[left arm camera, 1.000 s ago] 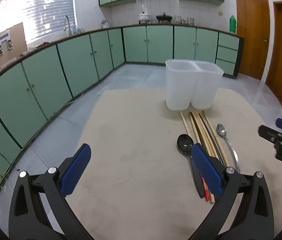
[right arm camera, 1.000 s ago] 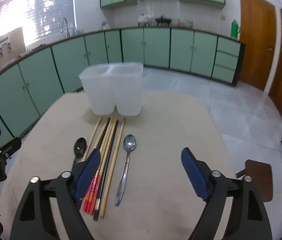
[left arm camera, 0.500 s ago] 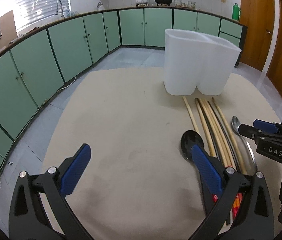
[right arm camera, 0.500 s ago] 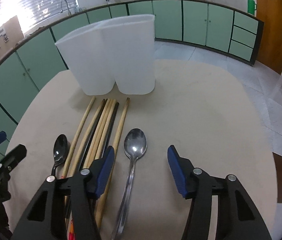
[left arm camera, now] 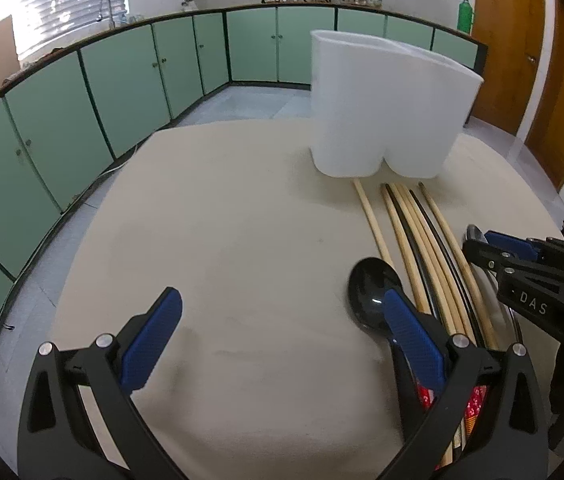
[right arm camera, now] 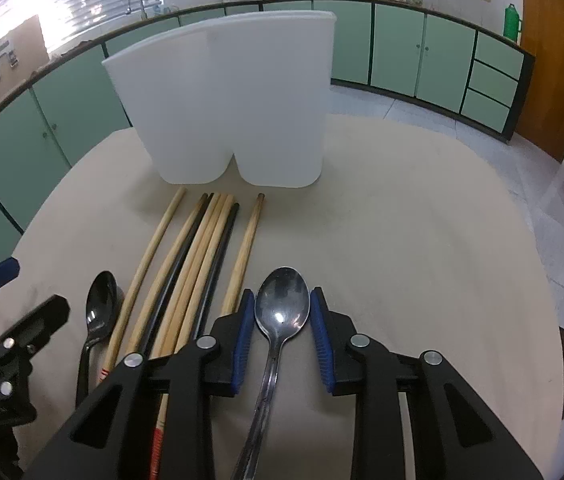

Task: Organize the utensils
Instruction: 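Move the left tool to the black spoon and close on its handle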

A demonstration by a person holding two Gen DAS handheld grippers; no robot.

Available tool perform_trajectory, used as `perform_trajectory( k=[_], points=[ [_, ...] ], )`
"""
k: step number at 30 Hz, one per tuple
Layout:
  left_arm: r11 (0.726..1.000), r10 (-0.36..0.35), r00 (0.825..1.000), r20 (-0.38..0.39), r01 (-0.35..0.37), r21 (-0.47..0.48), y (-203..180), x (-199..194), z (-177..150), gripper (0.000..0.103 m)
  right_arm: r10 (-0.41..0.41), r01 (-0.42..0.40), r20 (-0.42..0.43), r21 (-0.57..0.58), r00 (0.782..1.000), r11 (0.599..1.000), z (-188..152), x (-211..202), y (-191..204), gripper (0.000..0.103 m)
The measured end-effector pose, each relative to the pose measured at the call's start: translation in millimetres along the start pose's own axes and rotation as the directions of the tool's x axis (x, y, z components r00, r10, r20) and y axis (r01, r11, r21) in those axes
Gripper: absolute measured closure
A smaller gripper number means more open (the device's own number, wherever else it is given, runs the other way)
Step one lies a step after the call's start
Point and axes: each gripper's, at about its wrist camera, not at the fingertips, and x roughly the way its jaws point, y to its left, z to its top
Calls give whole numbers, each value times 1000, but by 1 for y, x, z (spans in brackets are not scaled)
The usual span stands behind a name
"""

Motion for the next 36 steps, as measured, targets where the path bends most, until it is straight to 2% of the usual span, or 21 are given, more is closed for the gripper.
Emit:
perform_trajectory(
  k=[5, 13, 17, 19, 21, 25, 28, 32, 36],
  points=[
    [1000, -28, 1000, -10, 28, 5, -11, 5, 0, 5, -7, 7, 4, 19, 1000, 1000, -6, -6, -7, 75],
    [1000, -15, 999, -39, 14, -4, -20, 25, 10, 5, -2, 2, 7, 38, 1000, 999, 2, -3, -4, 75],
    [1000, -30, 998, -64, 29, -11, -20, 31, 11, 6, -9, 8, 14, 28, 1000, 1000, -5, 0, -6, 75],
    [999, -37, 997, -70, 35, -18, -18, 33, 10, 11, -8, 8, 15, 27, 1000, 1000, -4, 1, -5, 75],
    [998, -56, 996, -75, 53, -37, -16, 34, 10, 20, -8, 7, 16, 27, 1000, 1000, -5, 2, -6, 75],
    [996, -74, 995, -71, 71, -44, -15, 33, 9, 28, -12, 12, 16, 22, 1000, 1000, -7, 3, -5, 74],
    [995, -98, 993, -64, 95, -41, -18, 30, 9, 42, -21, 21, 17, 15, 1000, 1000, -8, 4, -3, 74],
    [988, -149, 987, -58, 147, -44, -23, 28, 8, 68, -25, 25, 19, 13, 1000, 1000, -8, 5, -1, 75],
    [984, -172, 984, -47, 169, -51, -24, 26, 8, 69, -13, 12, 31, 31, 999, 999, -10, 2, -3, 75]
  ],
)
